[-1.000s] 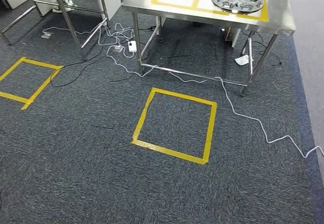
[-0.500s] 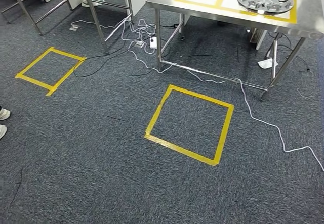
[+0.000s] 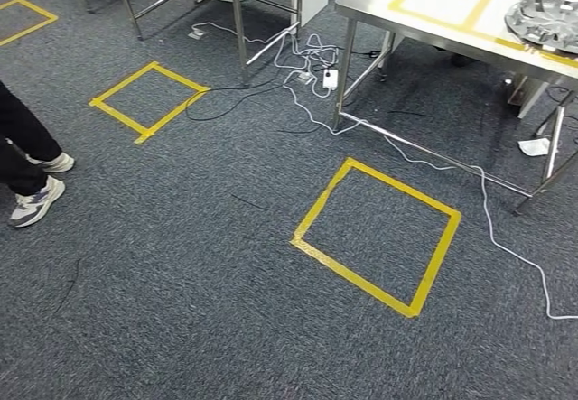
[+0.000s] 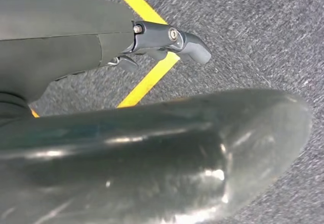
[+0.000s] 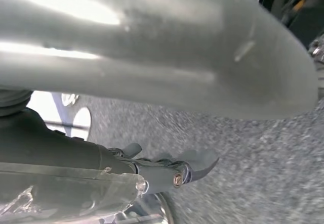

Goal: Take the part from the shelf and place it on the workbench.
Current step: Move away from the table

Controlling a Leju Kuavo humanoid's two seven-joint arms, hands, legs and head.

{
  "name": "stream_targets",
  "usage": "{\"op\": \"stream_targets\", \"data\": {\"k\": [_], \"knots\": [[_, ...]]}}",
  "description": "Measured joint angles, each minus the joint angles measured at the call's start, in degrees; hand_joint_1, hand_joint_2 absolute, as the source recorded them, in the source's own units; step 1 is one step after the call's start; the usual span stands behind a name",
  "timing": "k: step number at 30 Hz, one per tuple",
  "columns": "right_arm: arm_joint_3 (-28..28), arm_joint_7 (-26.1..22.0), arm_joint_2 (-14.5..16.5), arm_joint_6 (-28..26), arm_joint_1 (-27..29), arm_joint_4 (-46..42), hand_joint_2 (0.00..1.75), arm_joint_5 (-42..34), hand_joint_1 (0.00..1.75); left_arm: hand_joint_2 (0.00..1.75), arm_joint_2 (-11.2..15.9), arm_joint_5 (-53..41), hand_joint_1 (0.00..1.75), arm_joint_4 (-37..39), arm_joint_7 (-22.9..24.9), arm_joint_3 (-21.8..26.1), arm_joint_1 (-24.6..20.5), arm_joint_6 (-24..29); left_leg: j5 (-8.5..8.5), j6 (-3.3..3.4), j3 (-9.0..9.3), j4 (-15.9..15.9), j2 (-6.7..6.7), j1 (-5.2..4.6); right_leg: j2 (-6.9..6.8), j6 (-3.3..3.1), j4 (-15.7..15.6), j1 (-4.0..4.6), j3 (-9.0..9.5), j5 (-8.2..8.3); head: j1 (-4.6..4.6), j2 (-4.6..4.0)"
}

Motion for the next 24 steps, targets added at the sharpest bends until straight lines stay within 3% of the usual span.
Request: {"op": "stream_targets", "data": {"k": [1,3,5,7,9,11,12,13,14,17,18,20,21,22,24], "knots": [[0.0,-0.1,0.0,0.0,-0.1,0.0,0.0,0.0,0.0,0.0,-0.1,0.0,0.0,0.0,0.0,0.0,-0.1,0.0,0.08,-0.23,-0.11,0.1,-0.67,-0.04,1.54,-0.07,-3.7,-0.19,1.77,1.26,0.05,0.0],[0.0,-0.3,0.0,0.0,-0.1,0.0,0.0,0.0,0.0,0.0,-0.2,-0.1,0.0,0.0,-0.2,0.1,-0.2,-0.1,0.38,-0.91,-0.62,0.2,-1.89,0.06,3.5,-0.23,-7.1,-0.32,3.34,1.86,0.11,0.0],[0.0,-0.4,0.0,0.0,-0.1,0.0,0.0,0.0,0.0,0.0,-0.3,-0.1,0.0,0.0,-0.3,0.1,-0.2,-0.2,0.78,-1.71,-1.15,0.1,-2.99,0.35,2.41,-0.75,-7.1,-0.18,3.27,2.1,0.11,0.0],[0.0,-0.4,0.0,0.0,-0.2,0.0,0.0,0.0,0.0,0.0,-0.3,-0.2,0.0,0.0,-0.4,0.2,-0.1,-0.4,-0.23,-2.24,-2.06,1.5,-1.49,0.31,0.94,-1.54,-7.5,-0.22,3.25,2.5,-0.05,0.0],[0.0,-0.4,0.0,0.0,-0.1,0.0,0.0,0.1,0.0,0.0,-0.4,-0.3,0.0,0.0,-0.5,0.3,-0.3,-0.7,-3.85,-2.52,-4.88,7.3,1.62,0.11,-0.75,-2.02,-7.7,-0.15,3.15,2.72,-0.51,0.0],[0.0,-0.4,-0.1,-0.1,0.0,0.0,0.0,0.1,0.0,0.0,-0.5,-0.3,0.0,0.0,-0.6,0.4,-0.5,-0.9,-7.18,-2.68,-8.29,14.7,2.9,0.09,-2.5,-2.16,-7.7,0.03,2.91,2.75,-0.82,0.0],[0.0,-0.4,-0.1,-0.1,0.0,0.0,0.0,0.1,0.0,0.0,-0.5,-0.2,0.0,0.0,-0.6,0.5,-0.5,-1.0,-7.43,-2.68,-8.95,16.4,3.07,0.09,-3.33,-2.16,-7.7,0.09,2.82,2.76,-0.84,0.0],[0.0,-0.4,-0.1,-0.1,0.0,0.0,0.0,0.1,0.0,0.0,-0.5,-0.2,0.0,0.0,-0.6,0.5,-0.4,-1.1,-6.64,-2.62,-8.52,16.0,3.21,0.08,-4.11,-2.16,-7.7,0.13,2.77,2.76,-0.85,0.0],[0.0,-0.4,-0.1,-0.1,-0.1,0.0,0.0,0.1,0.0,0.0,-0.5,-0.2,0.0,0.0,-0.6,0.6,-0.4,-1.1,-4.96,-2.52,-6.89,13.4,3.56,0.07,-4.84,-2.13,-7.7,0.15,2.79,2.76,-0.87,0.0],[0.1,-0.5,-0.1,-0.2,-0.2,0.0,0.0,0.2,0.0,0.0,-0.4,0.0,0.0,0.0,-0.7,0.6,-0.5,-1.1,-0.77,-2.1,-0.61,2.4,7.09,-0.16,-6.64,-1.58,-7.4,0.54,2.93,2.54,-1.06,0.01],[0.1,-0.5,-0.2,-0.2,-0.2,0.0,0.0,0.3,0.0,0.0,-0.4,0.2,0.0,0.0,-0.8,0.7,-0.6,-1.2,-0.51,-1.88,0.14,0.8,7.8,-0.29,-7.2,-1.29,-7.2,0.71,2.92,2.47,-1.03,0.01],[0.1,-0.6,-0.3,-0.2,-0.2,0.0,0.0,0.4,0.0,0.0,-0.4,0.4,0.0,0.0,-0.8,0.8,-0.4,-1.2,-0.42,-1.2,-0.04,0.3,6.95,-0.46,-8.33,-0.73,-7.2,0.76,3.01,2.45,-0.89,0.01],[0.2,-0.6,-0.4,-0.2,-0.3,0.0,0.0,0.5,0.0,0.0,-0.3,0.5,0.0,0.0,-0.9,0.9,-0.2,-1.2,-0.29,-0.85,-0.14,0.2,6.44,-0.42,-8.27,-0.41,-7.0,0.65,2.97,2.19,-0.79,0.0],[0.2,-0.6,-0.4,-0.2,-0.3,0.0,0.0,0.6,0.0,0.0,-0.3,0.6,0.0,0.0,-0.9,1.0,-0.1,-1.2,-0.12,-0.5,-0.22,0.2,5.89,-0.34,-7.32,-0.09,-6.1,0.52,2.62,1.38,-0.72,0.0],[0.2,-0.6,-0.5,-0.2,-0.2,0.0,0.0,0.7,0.0,0.0,-0.3,0.8,0.0,0.0,-0.9,1.0,-0.1,-1.2,0.18,0.04,-0.42,0.1,4.74,-0.17,-4.18,0.44,-0.4,0.28,0.11,-2.07,-0.38,0.0]]}}
